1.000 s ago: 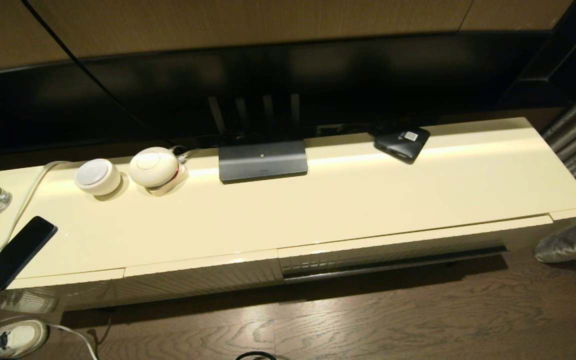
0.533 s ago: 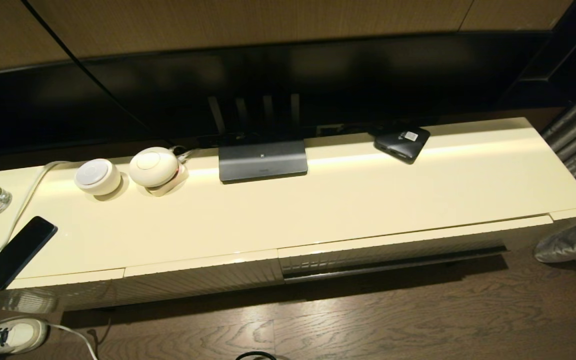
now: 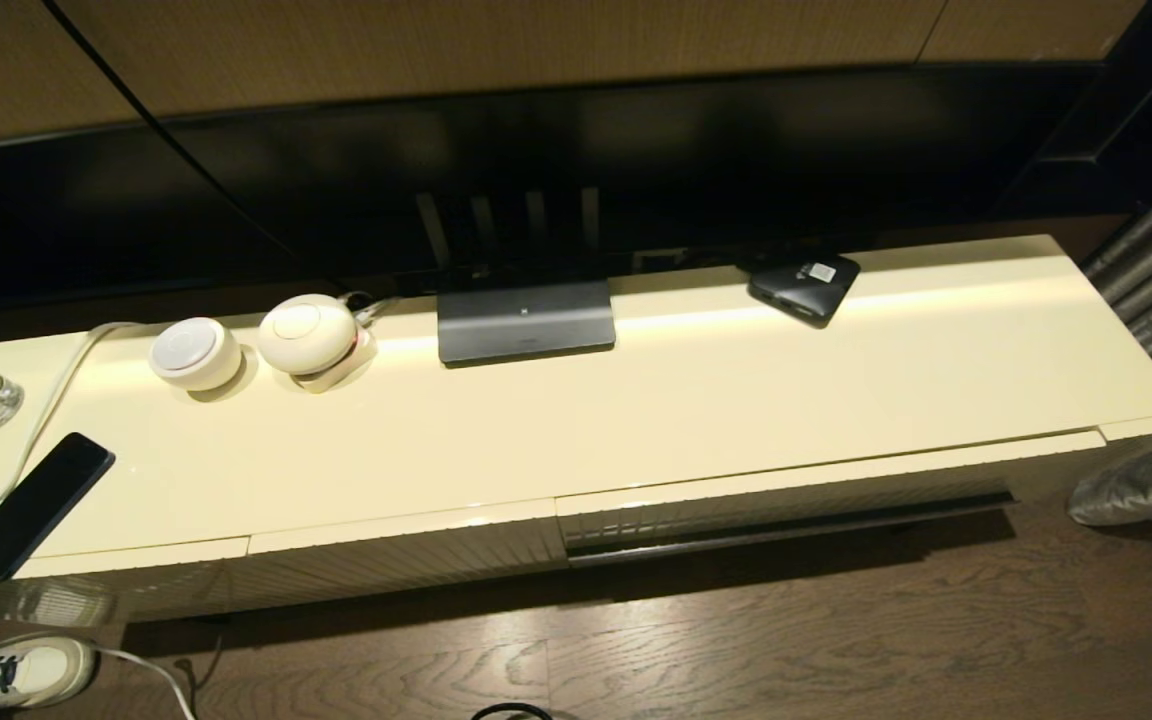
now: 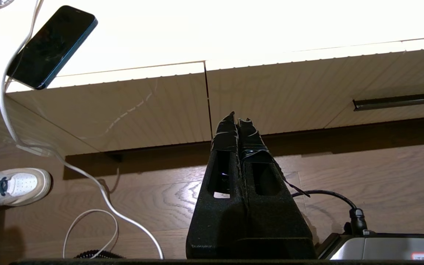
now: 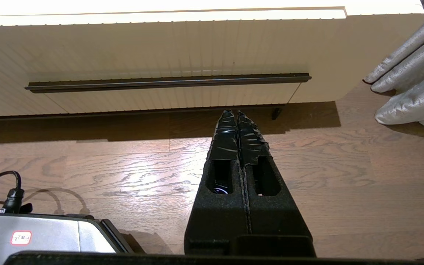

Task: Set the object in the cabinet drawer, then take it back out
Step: Open the drawer

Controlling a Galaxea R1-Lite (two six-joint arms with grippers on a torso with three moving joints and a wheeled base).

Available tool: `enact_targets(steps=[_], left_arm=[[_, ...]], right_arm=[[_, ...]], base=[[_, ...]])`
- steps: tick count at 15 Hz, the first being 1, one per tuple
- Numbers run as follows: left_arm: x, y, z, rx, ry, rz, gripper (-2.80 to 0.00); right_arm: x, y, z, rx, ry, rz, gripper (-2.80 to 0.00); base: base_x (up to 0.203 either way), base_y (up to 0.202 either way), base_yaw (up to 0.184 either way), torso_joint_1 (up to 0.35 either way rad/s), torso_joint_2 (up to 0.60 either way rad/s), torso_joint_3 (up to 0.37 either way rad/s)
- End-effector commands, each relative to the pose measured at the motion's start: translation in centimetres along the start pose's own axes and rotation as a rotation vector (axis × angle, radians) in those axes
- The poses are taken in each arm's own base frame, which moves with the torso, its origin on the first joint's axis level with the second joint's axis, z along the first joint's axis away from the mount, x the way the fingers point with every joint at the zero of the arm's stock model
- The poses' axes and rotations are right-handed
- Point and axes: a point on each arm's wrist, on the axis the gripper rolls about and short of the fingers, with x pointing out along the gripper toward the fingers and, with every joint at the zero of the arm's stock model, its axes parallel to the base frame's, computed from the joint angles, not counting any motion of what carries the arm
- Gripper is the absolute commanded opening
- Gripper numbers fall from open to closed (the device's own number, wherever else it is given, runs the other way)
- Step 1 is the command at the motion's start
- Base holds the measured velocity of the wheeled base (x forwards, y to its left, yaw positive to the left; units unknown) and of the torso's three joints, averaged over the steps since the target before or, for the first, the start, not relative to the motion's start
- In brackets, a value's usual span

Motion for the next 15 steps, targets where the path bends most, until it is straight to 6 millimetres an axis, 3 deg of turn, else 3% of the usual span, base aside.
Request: enact_targets(steps=[1, 15], left_arm=[[0.03, 0.0, -0.07, -0.001, 0.003, 0.001, -2.8], [0.03, 0.0, -0.07, -0.001, 0.003, 0.001, -2.8]], right_arm=[[0.01, 0.0, 0.01, 0.0, 0.001, 0.001, -2.8], [0.0, 0.0, 0.0, 0.003, 0.0, 0.001, -2.8]], base=[[0.0, 0.0, 0.0, 0.0, 0.0, 0.0], [0.0, 0.0, 0.0, 0.0, 0.0, 0.0]])
